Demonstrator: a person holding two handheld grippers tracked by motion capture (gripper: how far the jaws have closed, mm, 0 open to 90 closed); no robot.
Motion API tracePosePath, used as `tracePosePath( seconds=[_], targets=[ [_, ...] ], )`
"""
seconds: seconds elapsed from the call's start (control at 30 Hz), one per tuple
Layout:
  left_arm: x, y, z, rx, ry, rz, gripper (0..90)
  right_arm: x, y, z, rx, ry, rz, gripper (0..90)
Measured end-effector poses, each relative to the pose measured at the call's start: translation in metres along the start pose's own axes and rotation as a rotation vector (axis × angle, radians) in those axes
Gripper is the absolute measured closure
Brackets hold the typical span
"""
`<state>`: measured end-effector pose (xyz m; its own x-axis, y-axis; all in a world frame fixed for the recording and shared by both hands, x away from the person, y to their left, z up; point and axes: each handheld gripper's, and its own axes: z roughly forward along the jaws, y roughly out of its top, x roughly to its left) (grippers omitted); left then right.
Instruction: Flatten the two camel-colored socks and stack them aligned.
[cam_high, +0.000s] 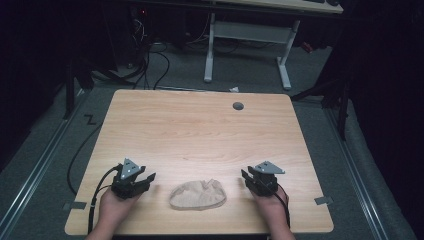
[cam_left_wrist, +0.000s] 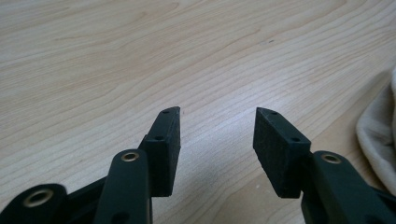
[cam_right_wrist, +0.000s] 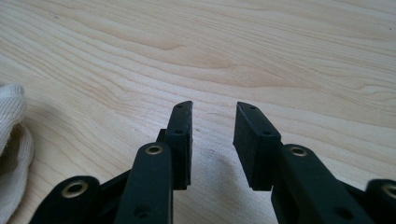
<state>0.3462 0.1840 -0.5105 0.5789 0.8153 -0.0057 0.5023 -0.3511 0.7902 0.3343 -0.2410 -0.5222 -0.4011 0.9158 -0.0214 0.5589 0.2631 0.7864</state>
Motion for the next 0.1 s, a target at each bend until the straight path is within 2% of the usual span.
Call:
tracePosePath(
  seconds=[0.1],
  targets=[
    [-0.0016, 0.0009, 0.0002, -0.008, -0.007, -0.008, 51.7, 0.0005, -0.0016, 0.0001, 0.007, -0.001, -0.006, 67.6]
  ],
)
